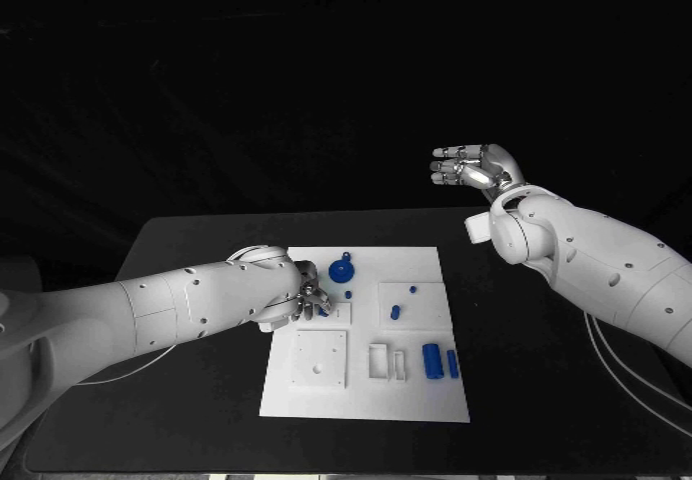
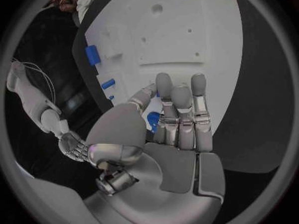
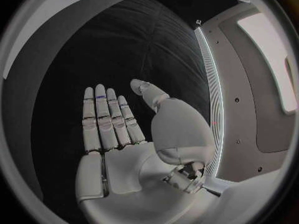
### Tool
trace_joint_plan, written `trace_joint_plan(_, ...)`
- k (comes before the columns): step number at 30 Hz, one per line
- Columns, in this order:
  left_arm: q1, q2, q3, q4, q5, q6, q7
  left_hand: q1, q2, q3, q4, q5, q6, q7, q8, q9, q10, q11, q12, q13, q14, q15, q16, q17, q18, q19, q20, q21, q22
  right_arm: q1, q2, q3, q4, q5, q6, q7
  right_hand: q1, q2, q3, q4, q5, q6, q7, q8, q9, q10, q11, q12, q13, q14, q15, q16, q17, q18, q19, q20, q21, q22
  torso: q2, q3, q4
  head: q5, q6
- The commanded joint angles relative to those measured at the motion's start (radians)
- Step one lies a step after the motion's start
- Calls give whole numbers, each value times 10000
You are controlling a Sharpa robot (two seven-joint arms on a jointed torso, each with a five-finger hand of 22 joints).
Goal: Assemble the parts on the task board
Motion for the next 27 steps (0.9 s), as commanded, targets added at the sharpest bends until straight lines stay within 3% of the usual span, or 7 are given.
trace_joint_plan(1, -22, 61, -6, 11, -3, 307, 156, -50, -50, -83, 81, -89, 2617, -1521, 10, 16, 262, -259, 59, 16, -8, -48, 62, -10, -75, 81, 19, -50, 147, 2, 13, 5, 1, -86, 162, 46, 8, -110, -30, -34, 42, -63, -4, 2, 4, -65, 17, -34, -14, -72, -5, -35, -12, -47, -63, 8, 12, 5, 0, 0, 4, -7, -12)
trace_joint_plan(5, -21, 78, -6, 6, -2, 380, 162, -78, -210, -297, 271, -313, 2624, -1535, 7, 15, 261, -262, 75, 27, -17, -46, 79, -10, -75, 90, 26, -72, 143, 2, 15, 5, -3, -86, 169, 43, 10, -113, -36, -36, 42, -71, -2, 2, 4, -66, 20, -33, -14, -81, -4, -36, -13, -48, -70, 11, 10, 5, 1, -3, 5, -13, -13)
trace_joint_plan(10, -21, 88, -6, -4, -2, 421, 162, -57, -360, -592, 596, -852, 2637, -1551, 3, 7, 262, -266, 79, 33, -25, -48, 91, -18, -75, 105, 32, -111, 136, 1, 15, 5, -3, -87, 171, 42, 17, -112, -39, -40, 42, -71, -3, 2, 4, -68, 21, -34, -14, -91, 0, -36, -13, -51, -79, 15, 6, 4, -2, -1, 2, -10, -4)
trace_joint_plan(11, -21, 92, -6, -8, -2, 428, 162, 152, -424, -766, 904, -892, 2647, -1550, -9, -13, 262, -267, 76, 35, -30, -47, 102, -33, -75, 128, 35, -162, 144, 1, 16, 5, -4, -87, 172, 41, 17, -112, -39, -40, 42, -71, -3, 2, 4, -68, 21, -34, -14, -91, 0, -36, -13, -51, -79, 15, 6, 4, 1, -1, 5, -22, -2)
trace_joint_plan(16, -21, 106, -6, -28, -2, 433, 163, 61, -480, -813, 945, -974, 2648, -1559, -5, -9, 262, -270, 81, 37, -29, -48, 105, -35, -75, 132, 35, -169, 145, 1, 26, 5, -10, -87, 179, 41, 24, -109, -66, -43, 42, -88, -1, 2, 4, -71, 24, -31, -13, -107, 5, -35, -12, -50, -94, 20, 6, 5, -2, -4, 2, -18, 0)
trace_joint_plan(27, -21, 100, -6, -65, -2, 378, 154, 191, -362, -673, 732, -920, 2626, -1544, -6, 3, 262, -265, 71, 28, -38, -48, 100, -48, -75, 133, 34, -186, 149, 0, 33, 5, -34, -87, 207, 33, 18, -103, -77, -45, 54, -107, 3, 0, 2, -75, 25, -33, -14, -117, 9, -35, -13, -49, -105, 24, 7, 5, 0, -3, 8, -27, 9)
